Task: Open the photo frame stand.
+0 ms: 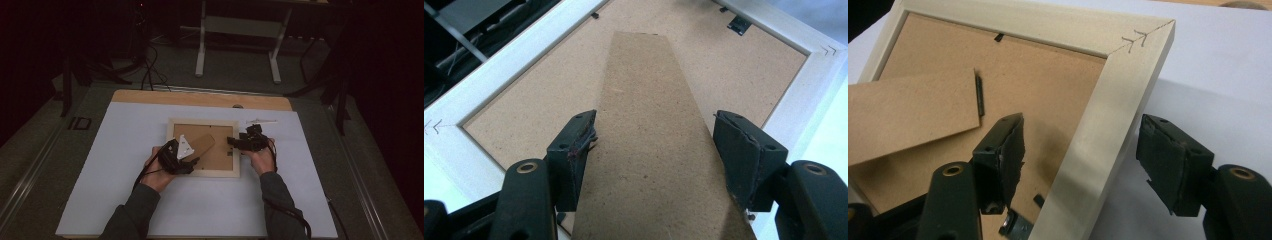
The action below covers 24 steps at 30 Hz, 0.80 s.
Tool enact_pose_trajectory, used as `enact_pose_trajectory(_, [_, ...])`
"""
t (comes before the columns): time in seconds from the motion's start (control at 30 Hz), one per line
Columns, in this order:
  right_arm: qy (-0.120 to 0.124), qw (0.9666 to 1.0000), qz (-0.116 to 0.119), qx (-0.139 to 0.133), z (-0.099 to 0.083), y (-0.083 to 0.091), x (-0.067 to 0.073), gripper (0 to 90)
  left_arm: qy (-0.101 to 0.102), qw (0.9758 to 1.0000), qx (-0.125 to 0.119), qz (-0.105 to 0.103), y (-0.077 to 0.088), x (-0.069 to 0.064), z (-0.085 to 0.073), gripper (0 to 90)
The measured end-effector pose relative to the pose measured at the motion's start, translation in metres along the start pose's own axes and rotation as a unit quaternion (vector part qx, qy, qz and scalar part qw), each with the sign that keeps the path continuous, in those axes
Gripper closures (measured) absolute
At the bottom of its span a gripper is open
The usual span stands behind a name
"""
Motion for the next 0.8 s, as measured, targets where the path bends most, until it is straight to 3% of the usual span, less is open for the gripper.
enact_pose_trajectory(0.2, [-0.018,0.9996,0.02,0.004,0.003,-0.005,-0.005,34.1,-0.009,0.9999,-0.008,0.004,0.002,0.0,0.0,37.3])
enact_pose_trajectory(0.3, [-0.033,0.9982,0.049,0.006,0.002,-0.008,-0.008,36.5,-0.015,0.9997,-0.018,0.006,0.003,-0.001,0.0,37.2])
enact_pose_trajectory(0.37, [-0.034,0.9979,0.055,-0.001,0.002,-0.008,-0.008,36.5,-0.015,0.9997,-0.022,0.002,0.005,-0.001,0.0,37.2])
enact_pose_trajectory(0.6, [-0.058,0.9943,0.085,-0.029,0.001,-0.001,-0.011,47.6,-0.007,0.9994,-0.032,-0.008,0.009,0.005,-0.001,37.1])
enact_pose_trajectory(0.8, [-0.068,0.9932,0.086,-0.039,0.001,0.003,-0.013,56.8,-0.001,0.9994,-0.034,-0.005,0.01,0.009,-0.003,37.0])
Point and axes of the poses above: each handheld gripper's, and its own axes: y roughly backward along the jaws, z roughly out of its top, x roughly to its left, the point moved 5 cm from there along -y, roughly forward along the jaws, and after that the axes turned 3 degrees about x, right-handed, at the moved point
